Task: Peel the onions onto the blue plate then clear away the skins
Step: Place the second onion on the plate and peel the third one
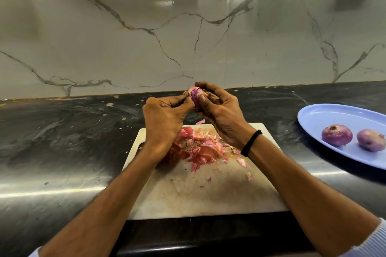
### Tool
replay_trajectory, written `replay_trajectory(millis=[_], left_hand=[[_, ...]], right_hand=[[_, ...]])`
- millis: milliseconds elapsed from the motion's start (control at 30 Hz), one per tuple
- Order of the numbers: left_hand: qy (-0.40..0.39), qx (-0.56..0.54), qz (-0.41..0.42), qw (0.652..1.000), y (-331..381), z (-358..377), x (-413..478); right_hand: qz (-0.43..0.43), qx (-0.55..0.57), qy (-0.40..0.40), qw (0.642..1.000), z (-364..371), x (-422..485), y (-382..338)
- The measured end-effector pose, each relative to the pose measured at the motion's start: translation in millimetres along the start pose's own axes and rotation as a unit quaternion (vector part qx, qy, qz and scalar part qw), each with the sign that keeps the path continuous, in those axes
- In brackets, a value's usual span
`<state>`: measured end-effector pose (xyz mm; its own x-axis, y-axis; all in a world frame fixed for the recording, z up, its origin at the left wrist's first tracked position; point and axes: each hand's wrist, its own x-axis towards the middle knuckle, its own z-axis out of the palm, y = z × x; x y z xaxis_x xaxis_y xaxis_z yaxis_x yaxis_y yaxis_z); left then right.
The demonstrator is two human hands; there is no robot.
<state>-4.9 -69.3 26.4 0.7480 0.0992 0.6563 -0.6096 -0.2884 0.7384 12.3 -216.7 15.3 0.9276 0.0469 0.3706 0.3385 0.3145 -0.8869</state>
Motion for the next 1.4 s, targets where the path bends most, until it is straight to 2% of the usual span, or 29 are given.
replay_trajectory(millis=[400, 733, 967, 1200, 1300, 1400], left_hand=[[0.038, 0.003, 0.000, 0.999, 4.4, 8.2, -9.9], [0.018, 0.038, 0.031, 0.999, 6.1, 3.7, -10.7], [0.023, 0.077, 0.052, 0.995, -0.9, 3.4, -4.0], [0.071, 0.017, -0.071, 0.995, -1.6, -3.4, 8.0], [0.078, 0.054, -0.093, 0.991, -3.9, -13.5, 10.2], [0.028, 0.127, -0.099, 0.987, -6.4, -21.1, 8.6]], right_hand=[[-0.051, -0.041, 0.045, 0.997, 8.3, -5.9, 3.3], [-0.063, -0.078, 0.021, 0.995, 7.0, -8.2, 0.1], [-0.037, -0.029, 0.006, 0.999, 5.2, -8.7, -4.1], [0.032, 0.108, -0.018, 0.993, 4.5, -6.5, -11.5], [0.056, 0.164, -0.015, 0.985, 2.8, -6.5, -15.4], [0.063, 0.183, -0.004, 0.981, -0.2, -6.0, -17.7]])
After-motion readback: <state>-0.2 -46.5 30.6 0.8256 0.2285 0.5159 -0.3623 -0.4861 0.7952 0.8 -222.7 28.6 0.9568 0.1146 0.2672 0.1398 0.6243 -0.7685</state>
